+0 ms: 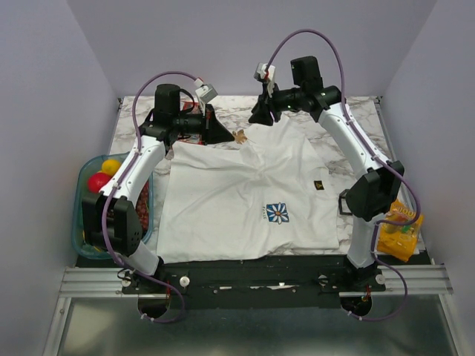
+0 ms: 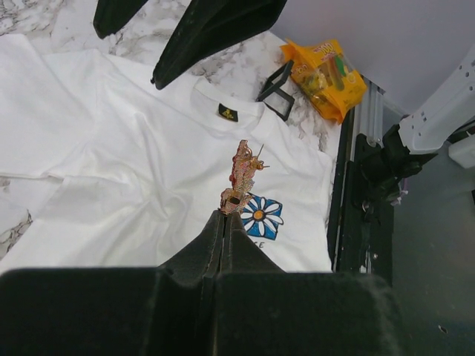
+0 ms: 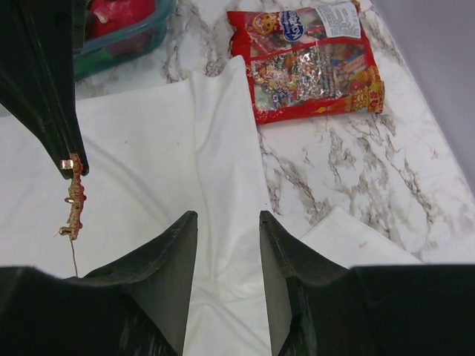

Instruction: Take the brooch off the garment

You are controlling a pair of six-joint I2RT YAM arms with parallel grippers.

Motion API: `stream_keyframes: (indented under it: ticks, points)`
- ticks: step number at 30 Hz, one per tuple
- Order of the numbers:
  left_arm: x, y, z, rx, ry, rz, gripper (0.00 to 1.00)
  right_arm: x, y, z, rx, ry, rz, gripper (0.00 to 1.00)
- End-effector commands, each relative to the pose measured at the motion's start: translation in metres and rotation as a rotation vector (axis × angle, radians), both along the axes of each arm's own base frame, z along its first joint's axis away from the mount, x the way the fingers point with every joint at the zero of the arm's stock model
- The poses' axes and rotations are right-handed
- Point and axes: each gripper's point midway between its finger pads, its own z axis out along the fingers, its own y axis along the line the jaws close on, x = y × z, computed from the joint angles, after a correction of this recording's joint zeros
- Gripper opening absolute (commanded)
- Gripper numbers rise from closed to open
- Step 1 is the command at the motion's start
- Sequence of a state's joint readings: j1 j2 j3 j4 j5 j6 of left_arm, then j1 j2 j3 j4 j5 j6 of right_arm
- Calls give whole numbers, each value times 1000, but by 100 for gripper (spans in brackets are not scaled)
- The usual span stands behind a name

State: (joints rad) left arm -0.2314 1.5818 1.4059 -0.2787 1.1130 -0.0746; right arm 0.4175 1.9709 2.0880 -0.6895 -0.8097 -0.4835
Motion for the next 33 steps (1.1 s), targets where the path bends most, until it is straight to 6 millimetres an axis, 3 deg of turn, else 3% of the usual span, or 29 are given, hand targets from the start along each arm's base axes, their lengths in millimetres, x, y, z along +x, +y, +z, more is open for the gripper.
stream_keyframes:
  ticks: [1,5,17,33]
  points:
    - [-13,-3,24,-36,-63,-42,0,-21,-2,-19,-22,65,69,48]
    - [-8,-5,30,-52,-61,-30,0,-38,-1,-26,-16,109,119,49]
    - [15,-1,17,11,-71,60,0,-65,1,0,41,88,243,49]
    - [18,-6,9,20,-60,50,0,-66,6,11,64,66,276,49]
